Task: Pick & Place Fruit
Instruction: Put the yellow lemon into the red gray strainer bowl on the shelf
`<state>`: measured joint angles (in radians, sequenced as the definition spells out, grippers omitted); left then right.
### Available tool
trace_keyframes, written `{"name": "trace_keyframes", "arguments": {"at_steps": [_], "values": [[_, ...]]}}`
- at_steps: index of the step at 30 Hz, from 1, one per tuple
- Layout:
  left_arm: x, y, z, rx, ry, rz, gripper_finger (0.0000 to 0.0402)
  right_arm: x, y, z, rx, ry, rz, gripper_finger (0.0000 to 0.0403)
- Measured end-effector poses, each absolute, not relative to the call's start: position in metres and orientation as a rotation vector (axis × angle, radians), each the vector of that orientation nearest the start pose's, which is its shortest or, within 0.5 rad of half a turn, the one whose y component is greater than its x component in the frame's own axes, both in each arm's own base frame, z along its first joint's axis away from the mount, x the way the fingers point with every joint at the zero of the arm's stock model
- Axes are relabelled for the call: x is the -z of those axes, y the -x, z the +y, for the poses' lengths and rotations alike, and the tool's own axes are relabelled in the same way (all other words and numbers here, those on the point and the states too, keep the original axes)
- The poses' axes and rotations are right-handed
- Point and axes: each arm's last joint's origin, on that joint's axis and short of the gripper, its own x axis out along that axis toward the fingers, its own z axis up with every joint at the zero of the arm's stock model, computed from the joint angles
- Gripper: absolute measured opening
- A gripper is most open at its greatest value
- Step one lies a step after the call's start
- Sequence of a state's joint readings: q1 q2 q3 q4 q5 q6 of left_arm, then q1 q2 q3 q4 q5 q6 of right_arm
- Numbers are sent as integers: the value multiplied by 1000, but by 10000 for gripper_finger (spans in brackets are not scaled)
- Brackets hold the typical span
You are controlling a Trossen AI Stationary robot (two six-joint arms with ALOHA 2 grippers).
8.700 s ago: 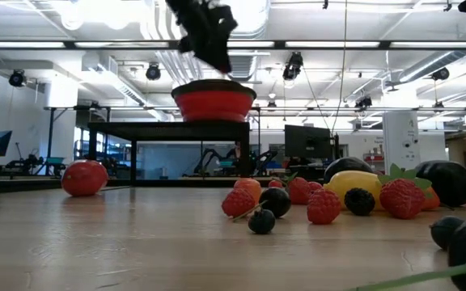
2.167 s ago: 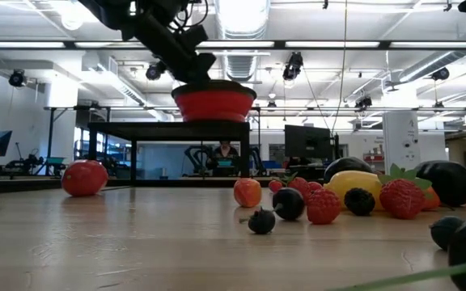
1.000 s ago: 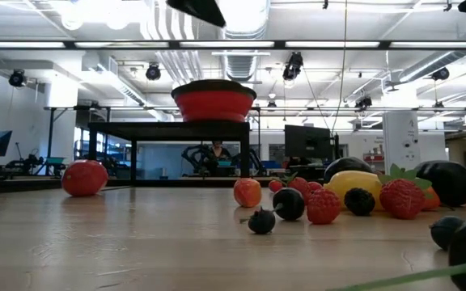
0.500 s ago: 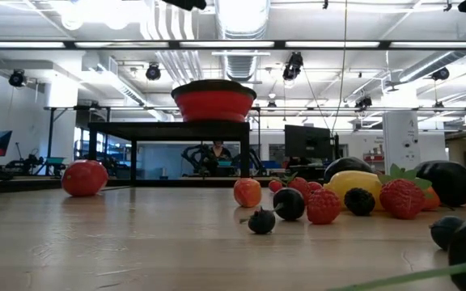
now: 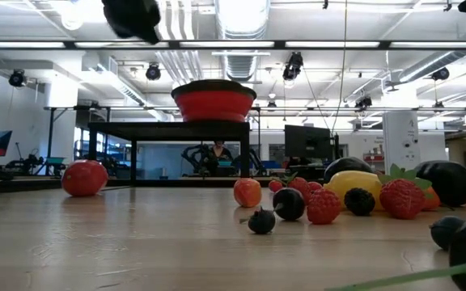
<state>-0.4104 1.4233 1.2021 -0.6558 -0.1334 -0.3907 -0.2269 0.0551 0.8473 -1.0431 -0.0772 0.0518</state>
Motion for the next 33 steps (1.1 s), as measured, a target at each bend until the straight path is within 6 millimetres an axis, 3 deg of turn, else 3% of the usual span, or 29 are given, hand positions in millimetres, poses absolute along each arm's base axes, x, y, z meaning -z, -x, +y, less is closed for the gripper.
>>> {"name": "trace_keyframes", "arguments": {"at_steps": [8, 16, 20, 25, 33], "values": [[-266, -274, -130, 217, 96, 1060, 220, -311, 20, 7, 155, -88, 244, 8], [-235, -289, -140, 319, -72, 1508, 220, -311, 20, 7, 155, -88, 244, 8], [-231, -298, -146, 312, -151, 1707, 220, -311, 20, 7, 155, -89, 244, 8], [-221, -309, -151, 314, -201, 1818, 220, -311, 20, 7, 155, -89, 244, 8], [-202, -302, -149, 153, -144, 1961, 220, -311, 20, 7, 155, -89, 244, 8]]}}
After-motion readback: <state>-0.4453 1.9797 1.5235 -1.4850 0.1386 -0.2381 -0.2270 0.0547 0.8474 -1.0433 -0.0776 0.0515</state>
